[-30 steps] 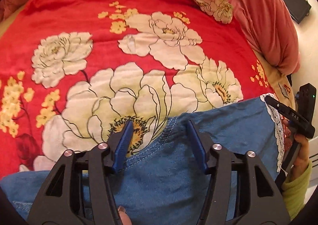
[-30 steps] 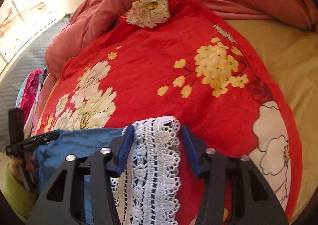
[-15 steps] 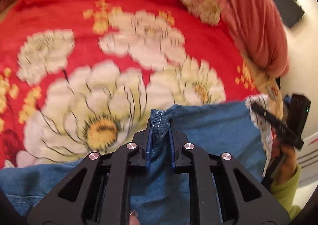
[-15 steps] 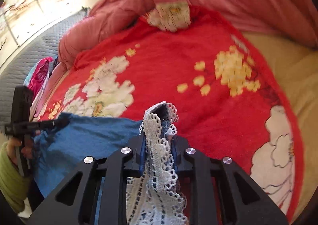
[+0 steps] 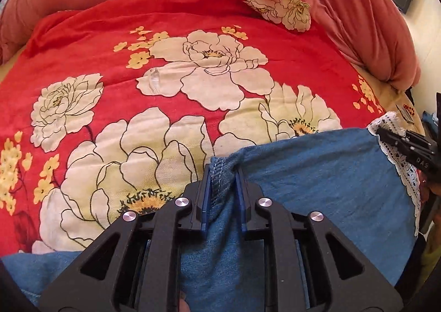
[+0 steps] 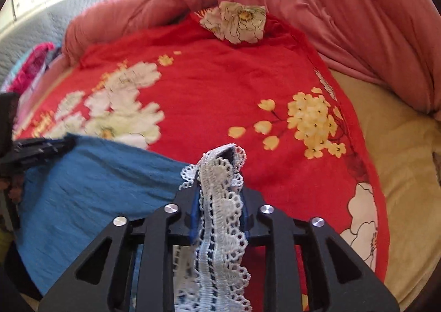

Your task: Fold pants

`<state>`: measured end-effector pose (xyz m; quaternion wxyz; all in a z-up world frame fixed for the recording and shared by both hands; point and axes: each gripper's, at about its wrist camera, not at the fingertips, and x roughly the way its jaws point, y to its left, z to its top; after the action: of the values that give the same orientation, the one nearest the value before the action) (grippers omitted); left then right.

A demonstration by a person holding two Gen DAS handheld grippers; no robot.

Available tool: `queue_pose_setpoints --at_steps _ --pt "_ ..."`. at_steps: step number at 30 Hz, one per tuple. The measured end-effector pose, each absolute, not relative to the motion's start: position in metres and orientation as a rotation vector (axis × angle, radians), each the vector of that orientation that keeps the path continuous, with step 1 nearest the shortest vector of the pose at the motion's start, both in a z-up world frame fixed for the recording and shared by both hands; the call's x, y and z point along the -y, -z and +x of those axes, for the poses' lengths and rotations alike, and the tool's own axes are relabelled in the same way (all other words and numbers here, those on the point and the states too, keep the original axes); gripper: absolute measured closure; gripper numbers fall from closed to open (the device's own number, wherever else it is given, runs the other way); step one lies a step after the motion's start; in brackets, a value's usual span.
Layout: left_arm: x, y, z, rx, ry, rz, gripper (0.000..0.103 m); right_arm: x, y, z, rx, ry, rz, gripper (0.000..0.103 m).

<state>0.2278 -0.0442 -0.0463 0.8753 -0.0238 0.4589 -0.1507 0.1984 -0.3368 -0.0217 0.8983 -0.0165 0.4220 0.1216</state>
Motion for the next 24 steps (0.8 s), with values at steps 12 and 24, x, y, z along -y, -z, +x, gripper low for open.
queue_pose_setpoints --at_steps 12,24 --pt "0.008 0.036 0.220 -0.898 0.310 -0.246 0.065 0.361 0.013 0.182 -0.780 -0.067 -0.004 0.039" --pt "-0.037 -0.027 0.129 -0.753 0.188 -0.212 0.065 0.335 -0.031 0.131 -0.635 -0.203 0.090 0.034"
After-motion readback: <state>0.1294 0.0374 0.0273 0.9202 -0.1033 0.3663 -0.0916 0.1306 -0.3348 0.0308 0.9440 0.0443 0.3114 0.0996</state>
